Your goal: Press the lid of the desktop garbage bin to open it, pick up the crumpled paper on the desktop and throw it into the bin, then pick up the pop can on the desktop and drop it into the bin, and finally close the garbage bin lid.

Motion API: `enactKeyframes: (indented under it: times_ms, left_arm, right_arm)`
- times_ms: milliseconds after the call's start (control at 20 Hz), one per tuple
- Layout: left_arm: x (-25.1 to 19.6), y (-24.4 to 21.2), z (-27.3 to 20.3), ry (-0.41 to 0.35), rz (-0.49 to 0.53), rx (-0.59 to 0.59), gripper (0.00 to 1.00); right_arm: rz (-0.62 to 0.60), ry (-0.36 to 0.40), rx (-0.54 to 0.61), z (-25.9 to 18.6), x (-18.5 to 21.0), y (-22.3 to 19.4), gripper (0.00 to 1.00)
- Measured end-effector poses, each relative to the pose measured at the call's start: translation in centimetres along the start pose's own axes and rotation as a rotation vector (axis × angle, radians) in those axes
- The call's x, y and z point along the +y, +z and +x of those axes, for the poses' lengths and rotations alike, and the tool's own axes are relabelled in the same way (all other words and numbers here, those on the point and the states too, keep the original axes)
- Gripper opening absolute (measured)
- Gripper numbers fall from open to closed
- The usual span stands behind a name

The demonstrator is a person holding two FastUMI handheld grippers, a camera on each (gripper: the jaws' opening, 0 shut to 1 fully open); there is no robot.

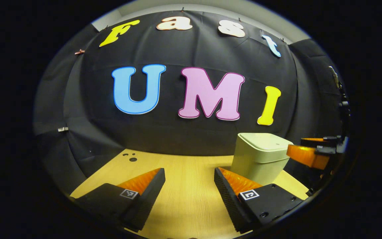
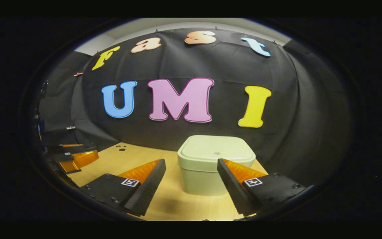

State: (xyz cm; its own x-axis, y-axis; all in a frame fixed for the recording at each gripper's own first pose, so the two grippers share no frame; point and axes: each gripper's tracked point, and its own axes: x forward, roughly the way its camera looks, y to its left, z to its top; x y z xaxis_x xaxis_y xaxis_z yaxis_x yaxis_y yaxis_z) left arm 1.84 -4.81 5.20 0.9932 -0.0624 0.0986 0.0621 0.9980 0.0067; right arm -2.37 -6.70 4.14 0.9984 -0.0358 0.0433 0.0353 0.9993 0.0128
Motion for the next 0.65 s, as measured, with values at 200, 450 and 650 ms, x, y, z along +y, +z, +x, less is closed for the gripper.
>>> enactKeyframes:
  times_ms: [200, 450, 650]
  left_arm:
    - [-1.3, 1.0, -0.6, 0.026, 0.008, -0.018, 0.95]
    - [-1.2, 0.0, -1.7, 0.064, -0.008, 0.012, 0.95]
    - [0.0, -1.2, -1.9, 0.074, -0.048, 0.045, 0.95]
  right_arm:
    - [0.037, 0.008, 0.064, -1.1, -1.6, -2.9, 0.98]
    - [0.109, -0.001, 0.086, -1.4, -2.7, -3.9, 0.99]
    - [0.099, -0.018, 0.097, -1.8, -2.4, -4.4, 0.99]
